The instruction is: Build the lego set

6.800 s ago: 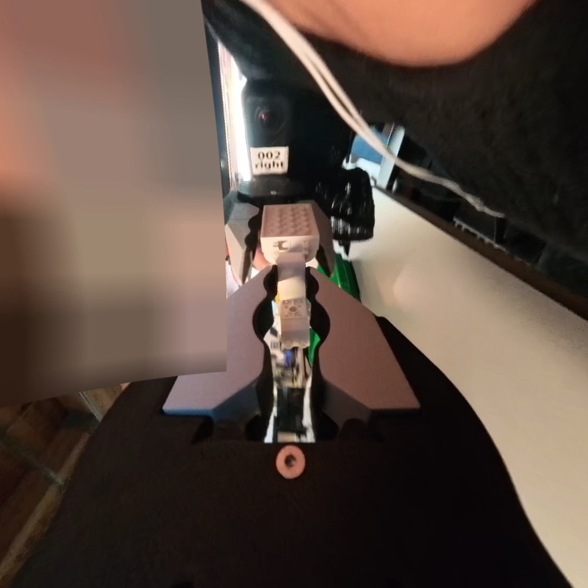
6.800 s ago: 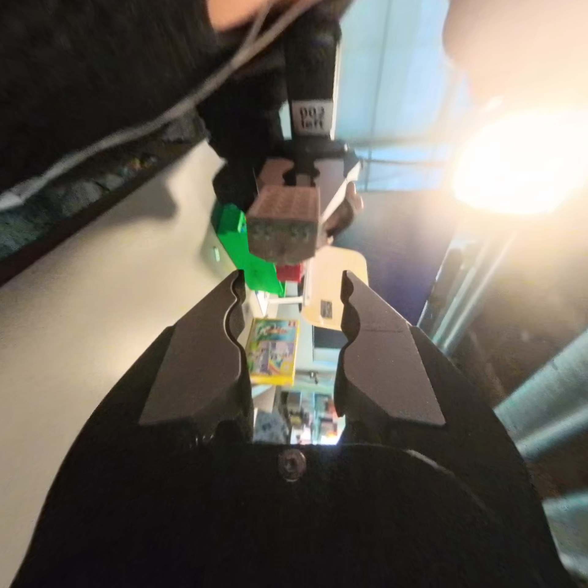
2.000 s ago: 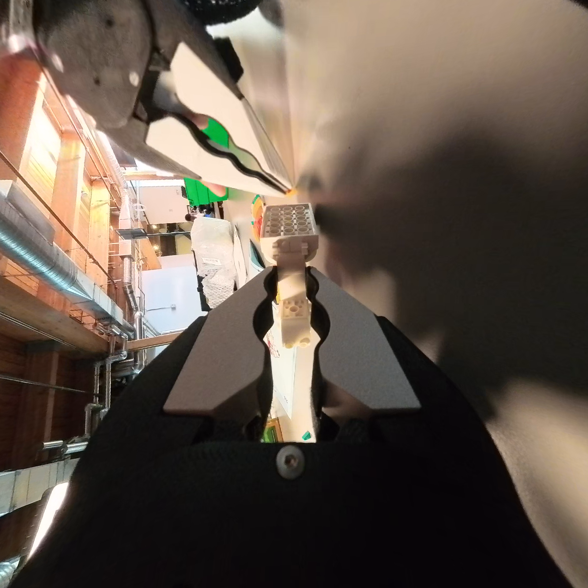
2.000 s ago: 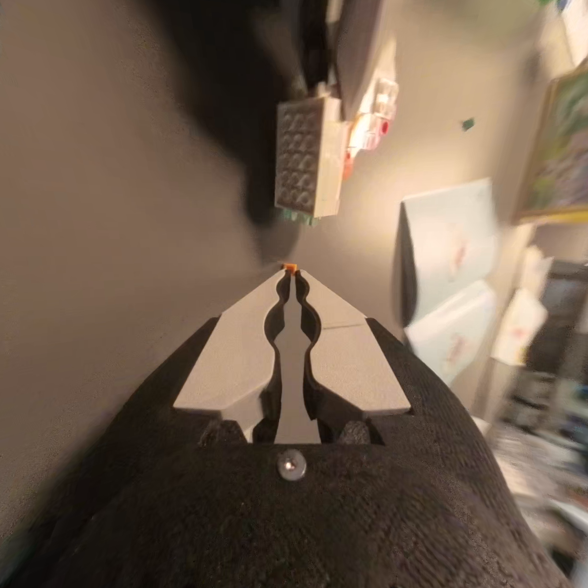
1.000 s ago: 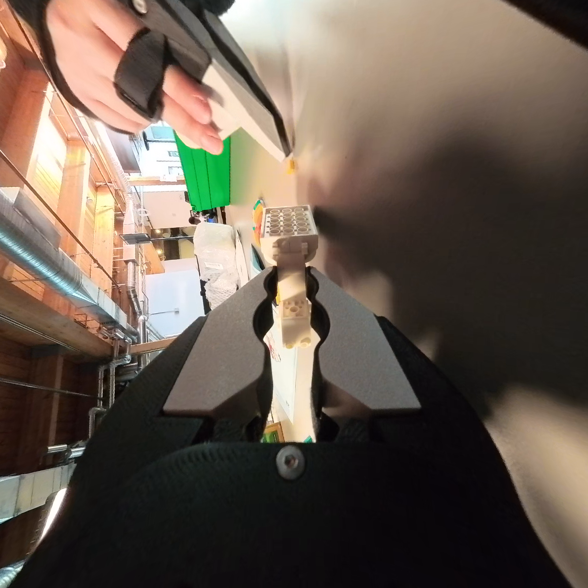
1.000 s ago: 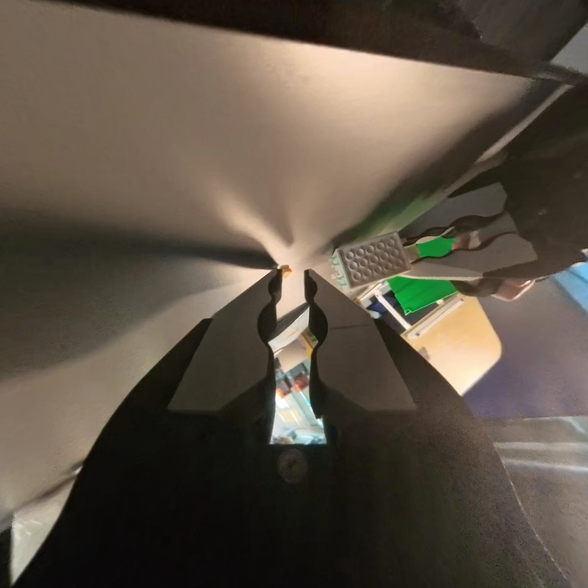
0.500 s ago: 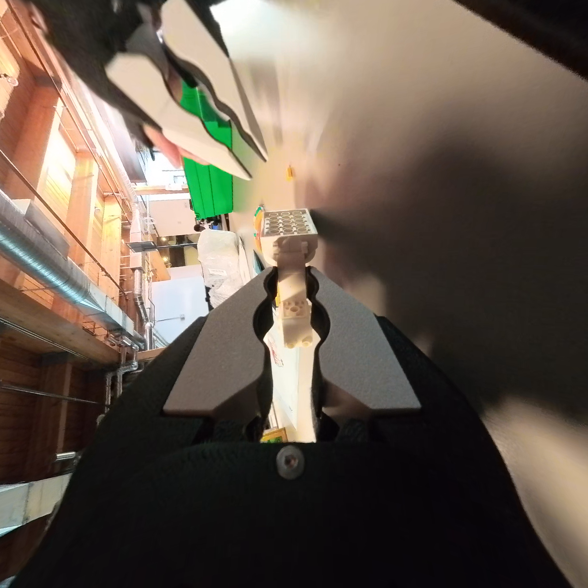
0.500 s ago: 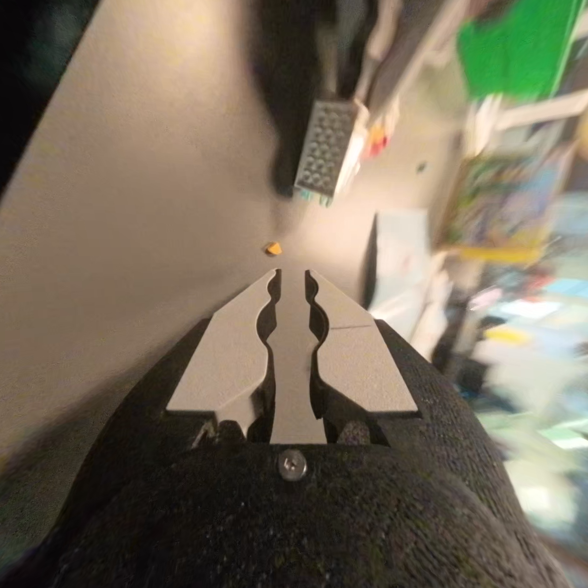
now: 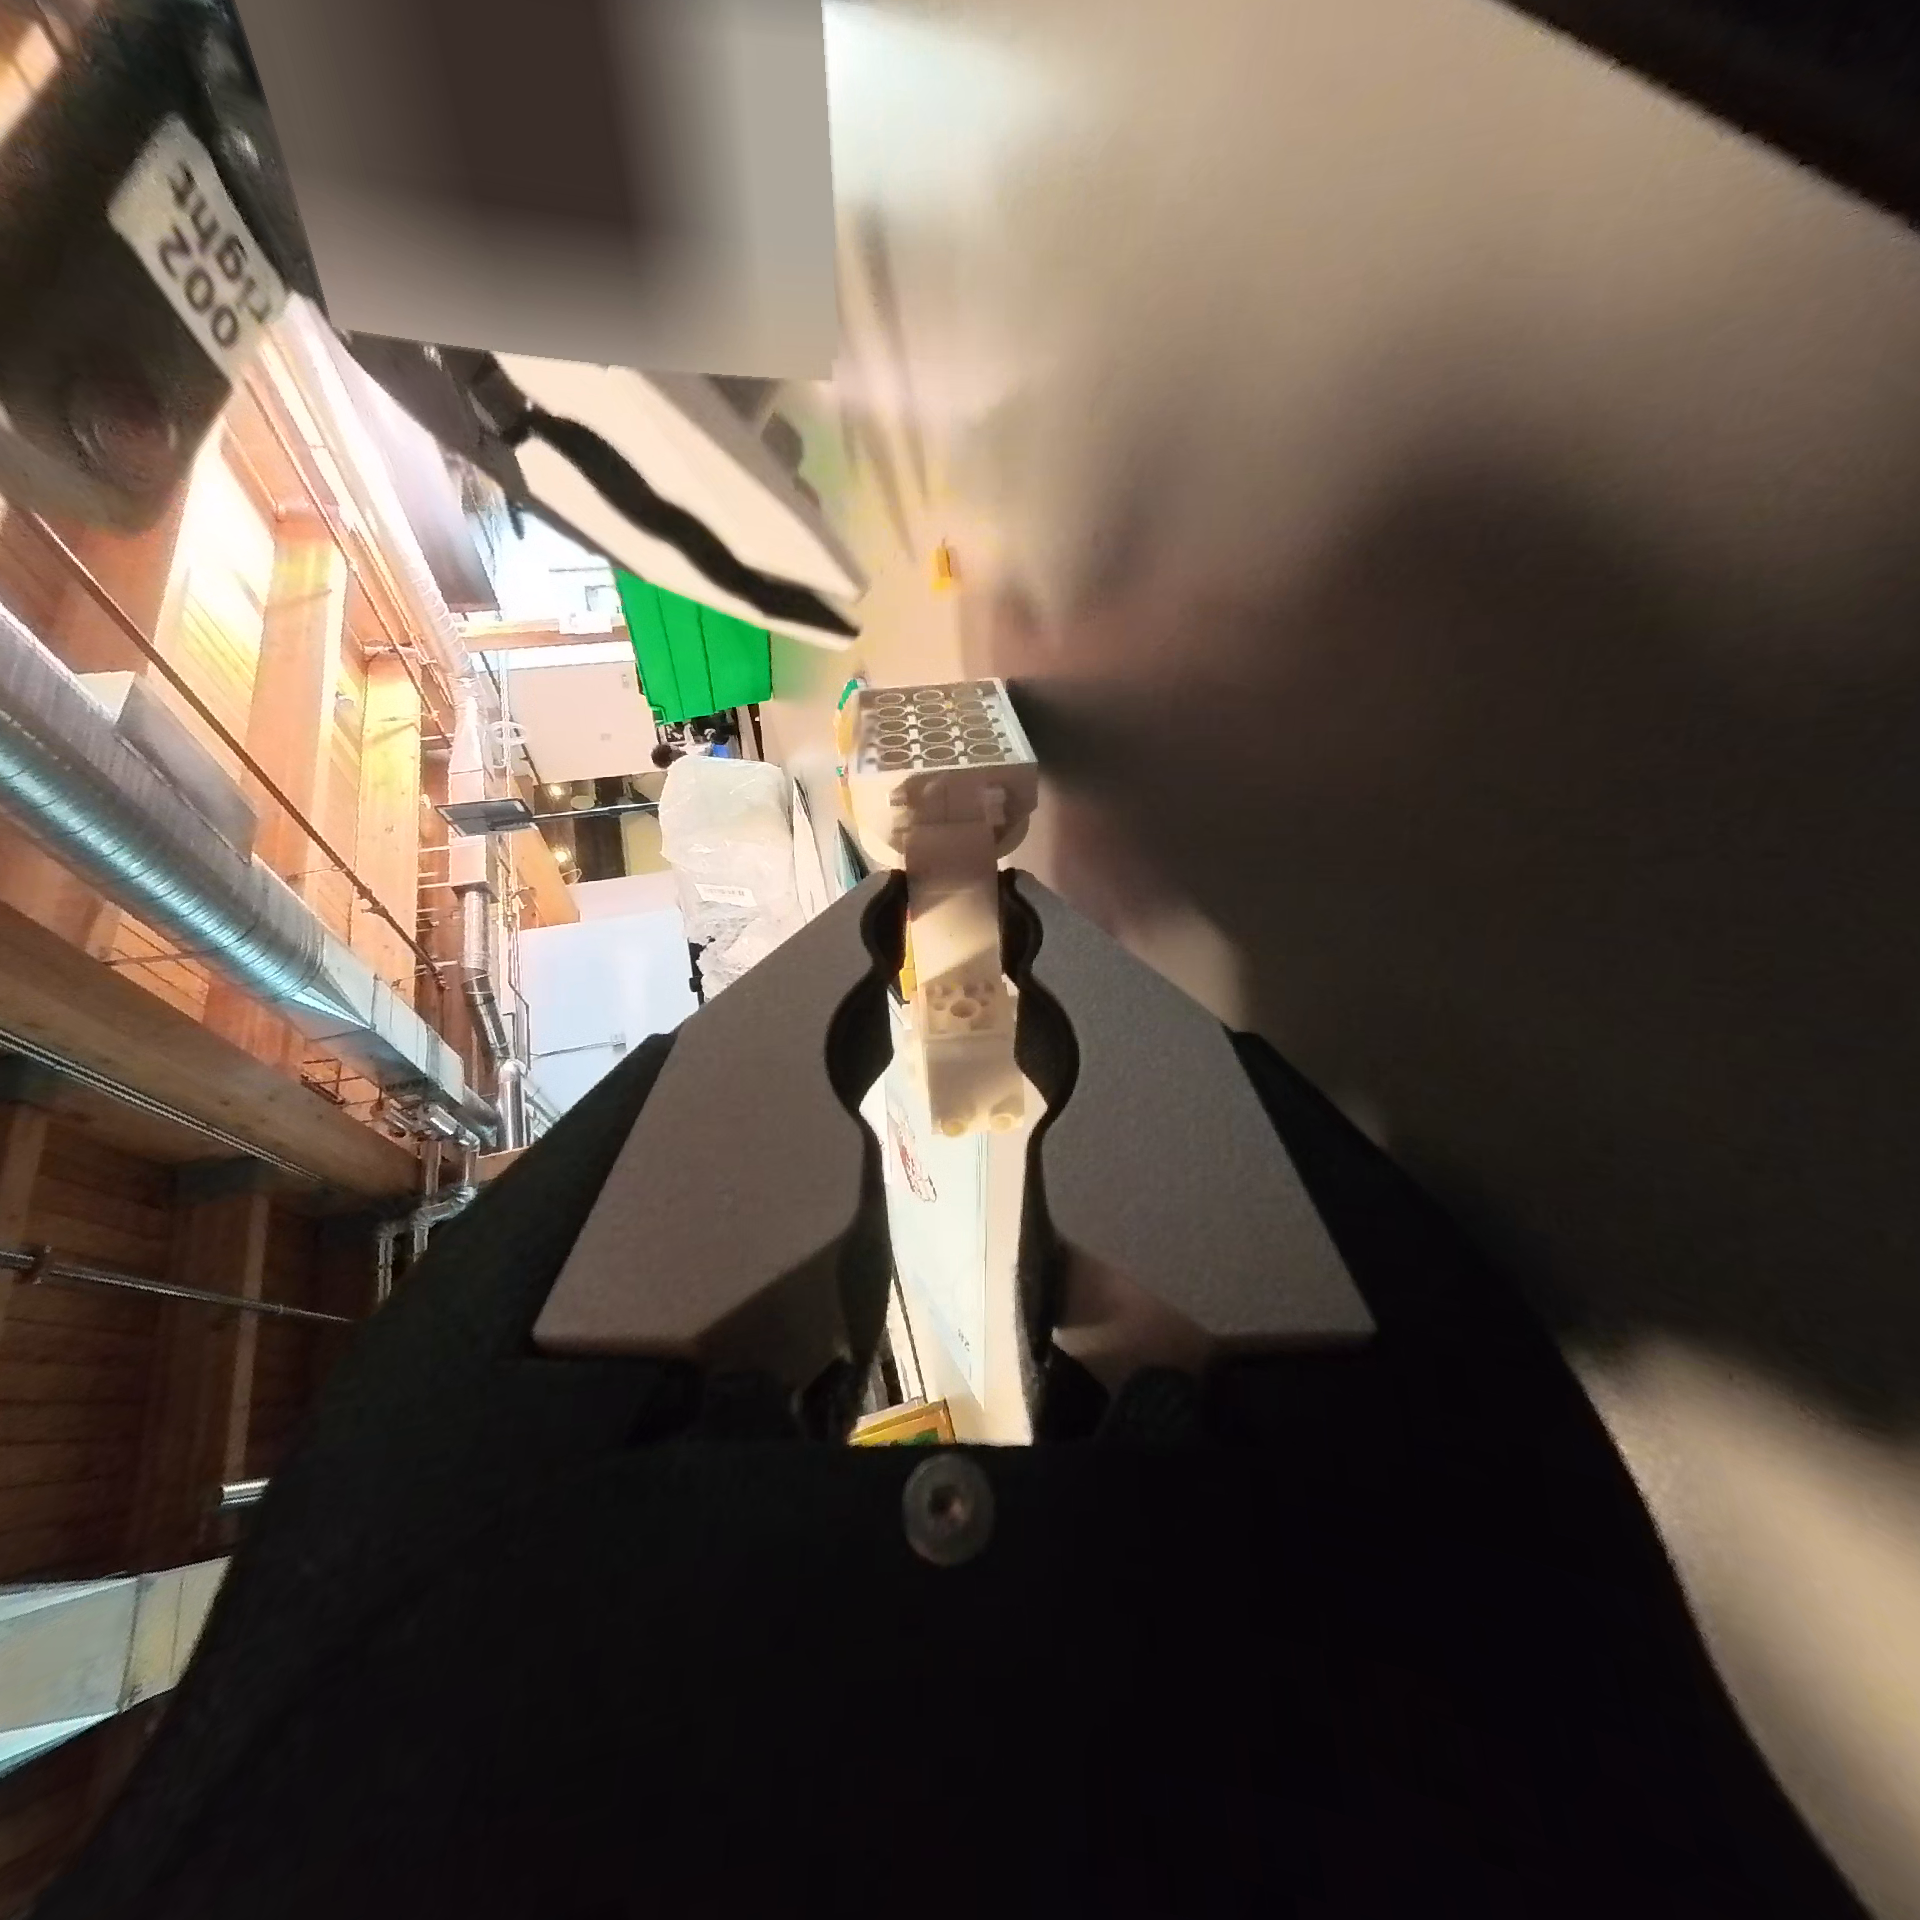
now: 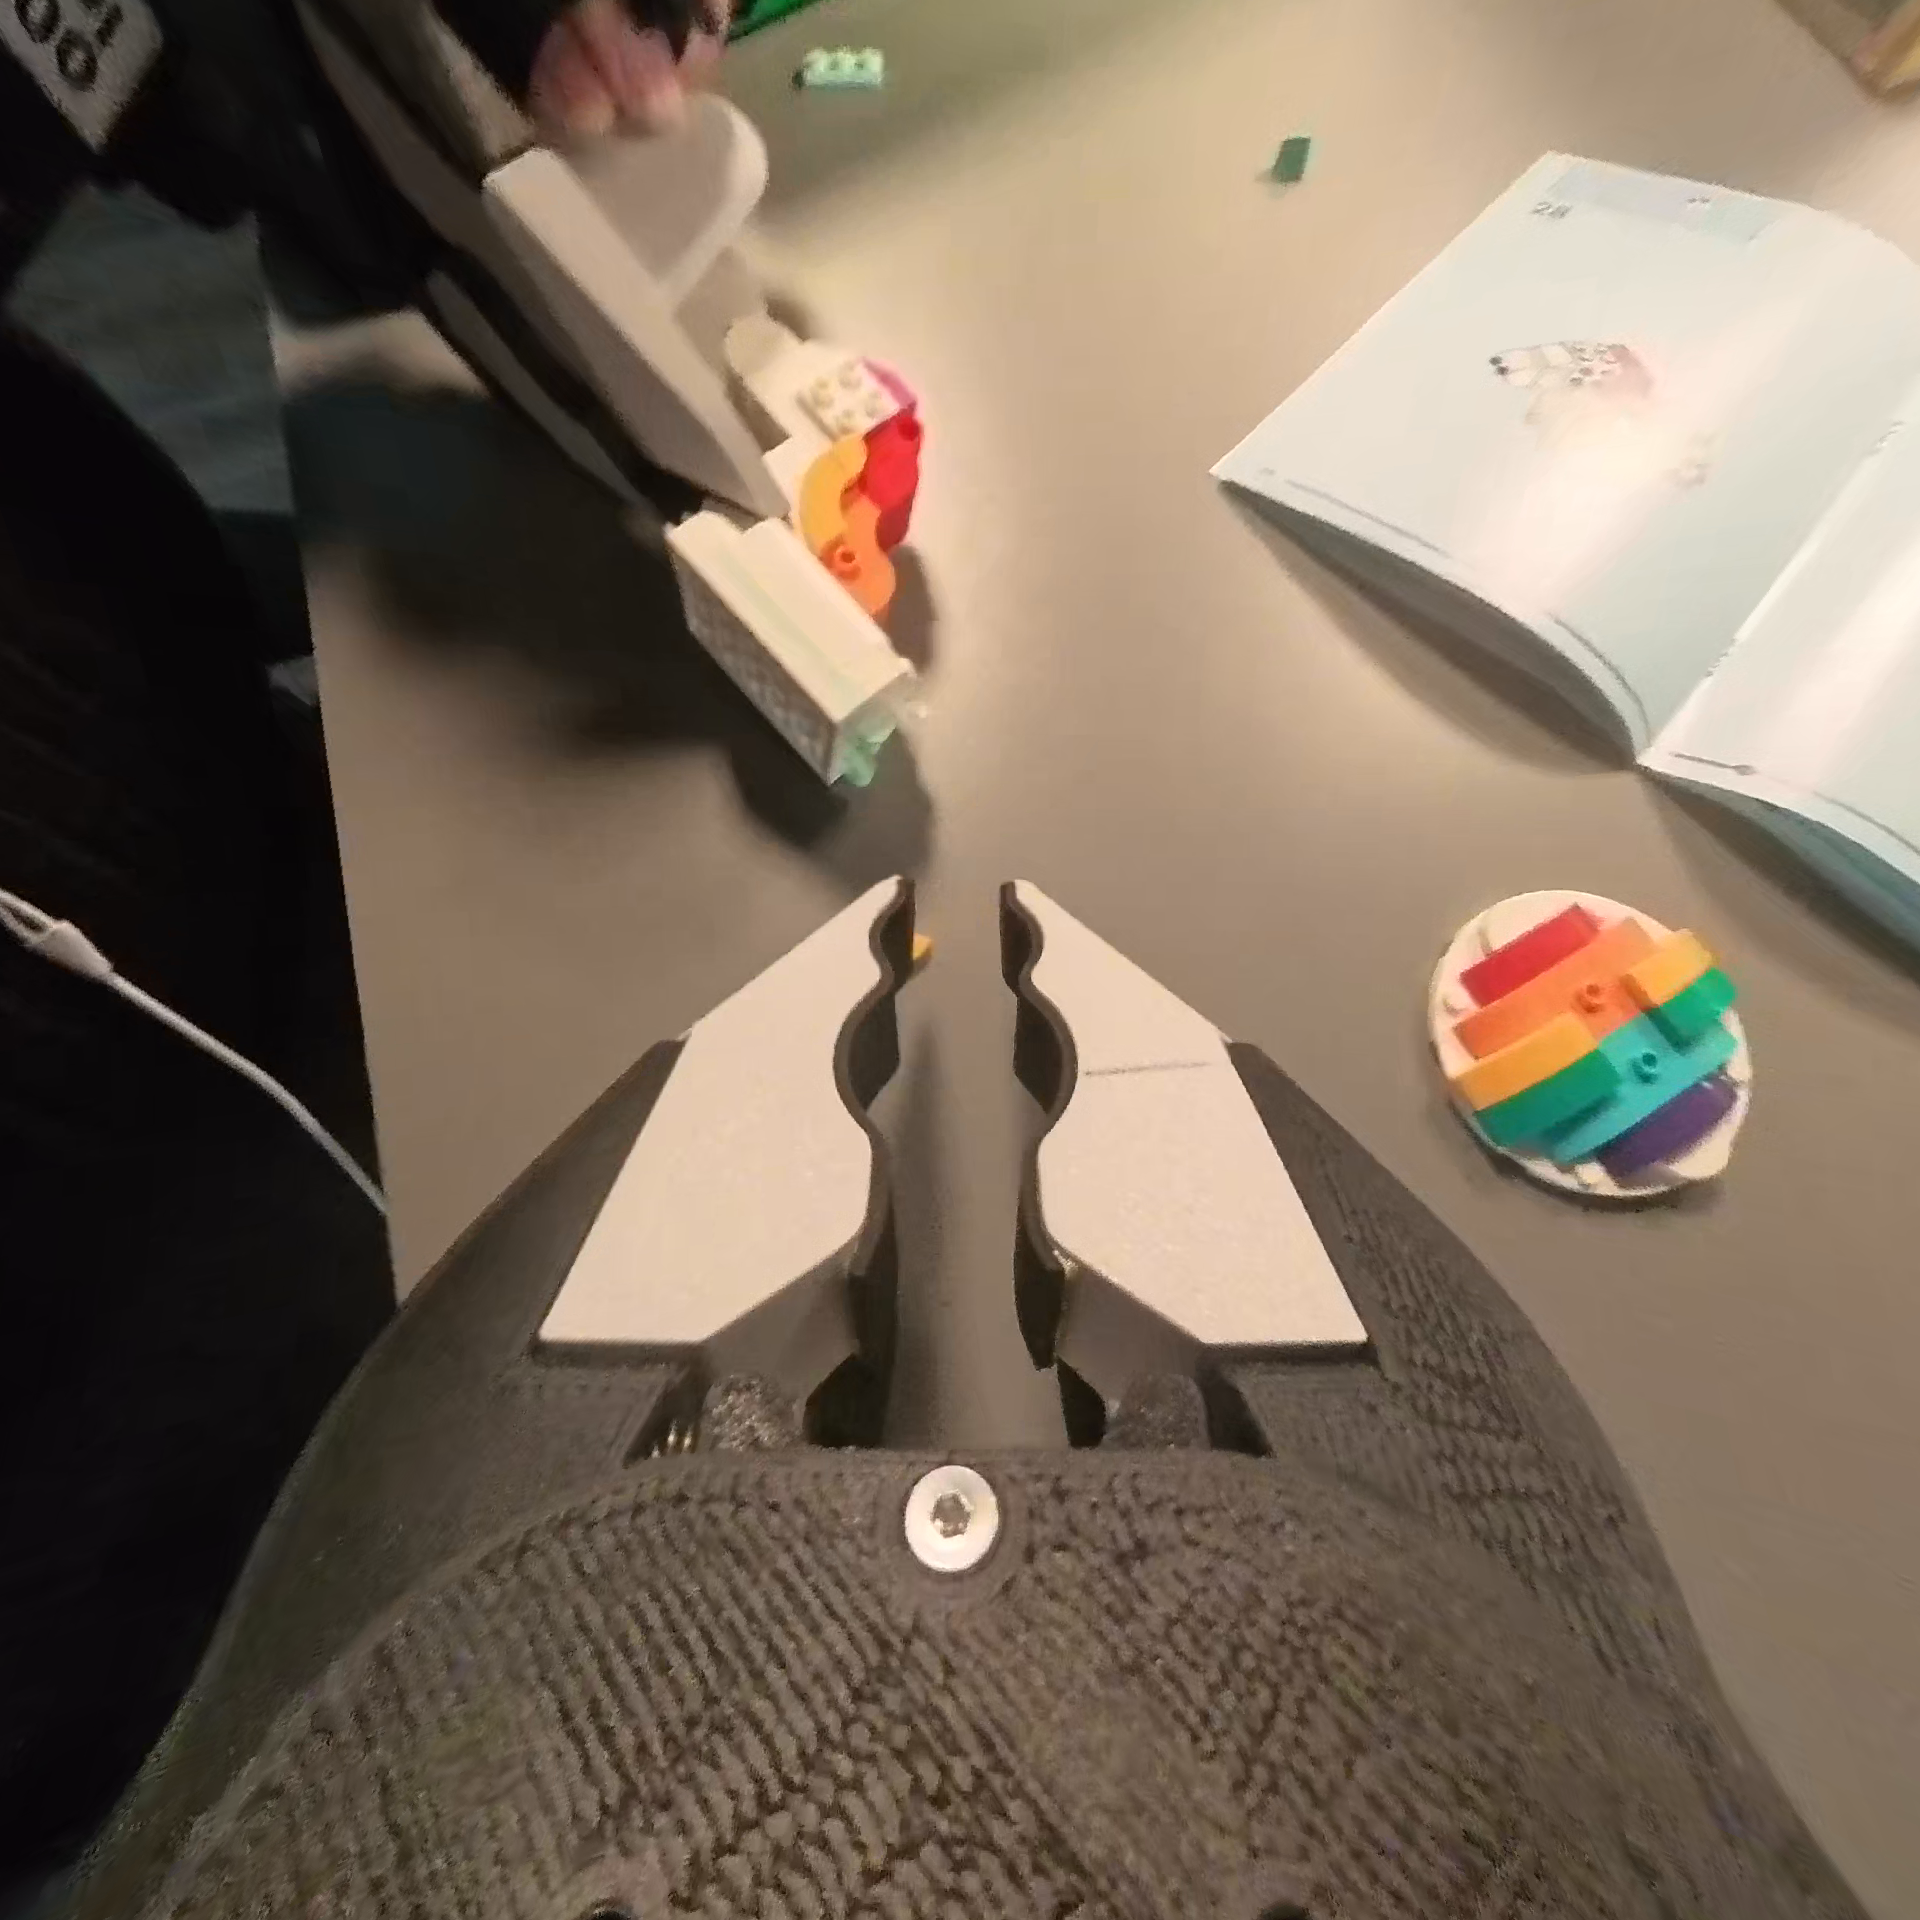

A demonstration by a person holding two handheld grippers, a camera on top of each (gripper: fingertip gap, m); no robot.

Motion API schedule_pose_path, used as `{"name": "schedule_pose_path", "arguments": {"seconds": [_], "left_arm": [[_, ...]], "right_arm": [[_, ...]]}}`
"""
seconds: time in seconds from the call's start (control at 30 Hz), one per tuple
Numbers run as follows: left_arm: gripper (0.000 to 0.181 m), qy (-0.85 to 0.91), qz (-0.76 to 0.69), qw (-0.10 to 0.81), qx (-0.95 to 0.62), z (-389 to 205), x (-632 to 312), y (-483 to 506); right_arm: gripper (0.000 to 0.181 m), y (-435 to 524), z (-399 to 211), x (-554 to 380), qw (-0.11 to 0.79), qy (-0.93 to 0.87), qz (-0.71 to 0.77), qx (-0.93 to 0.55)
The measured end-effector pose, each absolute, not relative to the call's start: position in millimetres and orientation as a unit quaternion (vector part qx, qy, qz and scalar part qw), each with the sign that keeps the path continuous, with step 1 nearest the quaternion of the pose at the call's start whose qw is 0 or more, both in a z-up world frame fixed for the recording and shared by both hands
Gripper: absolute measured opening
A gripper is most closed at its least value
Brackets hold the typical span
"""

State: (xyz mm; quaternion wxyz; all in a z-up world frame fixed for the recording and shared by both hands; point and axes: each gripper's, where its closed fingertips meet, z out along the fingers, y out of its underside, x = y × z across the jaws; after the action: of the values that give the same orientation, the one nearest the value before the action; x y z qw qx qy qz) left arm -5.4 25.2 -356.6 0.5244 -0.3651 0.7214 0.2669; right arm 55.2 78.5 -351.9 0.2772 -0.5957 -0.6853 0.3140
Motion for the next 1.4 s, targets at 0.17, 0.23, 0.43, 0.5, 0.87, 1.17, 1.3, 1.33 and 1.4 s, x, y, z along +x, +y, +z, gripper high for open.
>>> {"name": "schedule_pose_path", "arguments": {"seconds": [0.17, 0.23, 0.43, 0.5, 0.87, 1.17, 1.3, 1.33, 1.4], "left_arm": [[0.017, 0.719, 0.267, 0.524, -0.369, -356.1, -6.9, 26.3], [0.017, 0.719, 0.266, 0.524, -0.372, -356.0, -7.4, 26.7], [0.017, 0.719, 0.262, 0.525, -0.373, -355.6, -7.0, 26.0], [0.017, 0.719, 0.261, 0.525, -0.373, -355.5, -7.1, 25.8], [0.017, 0.719, 0.258, 0.525, -0.375, -355.2, -6.6, 25.3], [0.017, 0.718, 0.257, 0.525, -0.377, -355.3, -6.5, 25.5], [0.017, 0.718, 0.257, 0.525, -0.378, -355.5, -6.7, 25.8], [0.017, 0.718, 0.257, 0.525, -0.378, -355.5, -6.8, 25.9], [0.017, 0.718, 0.257, 0.524, -0.378, -355.6, -6.9, 26.1]], "right_arm": [[0.017, 82.6, -357.0, 53.7, 0.252, -0.697, 0.314, -0.593], [0.018, 76.1, -363.6, 57.4, 0.23, -0.715, 0.313, -0.582], [0.012, 71.4, -369.5, 63.2, 0.212, -0.72, 0.318, -0.58], [0.011, 69.3, -371.3, 64.8, 0.212, -0.728, 0.311, -0.574], [0.008, 68.9, -371.0, 63.5, 0.231, -0.737, 0.292, -0.564], [0.007, 69.5, -372.6, 59.5, 0.234, -0.723, 0.285, -0.584], [0.009, 68.9, -372.7, 59.3, 0.233, -0.724, 0.282, -0.585], [0.009, 68.9, -372.6, 59.4, 0.233, -0.724, 0.281, -0.585], [0.009, 69.1, -372.6, 59.7, 0.236, -0.726, 0.278, -0.583]]}}
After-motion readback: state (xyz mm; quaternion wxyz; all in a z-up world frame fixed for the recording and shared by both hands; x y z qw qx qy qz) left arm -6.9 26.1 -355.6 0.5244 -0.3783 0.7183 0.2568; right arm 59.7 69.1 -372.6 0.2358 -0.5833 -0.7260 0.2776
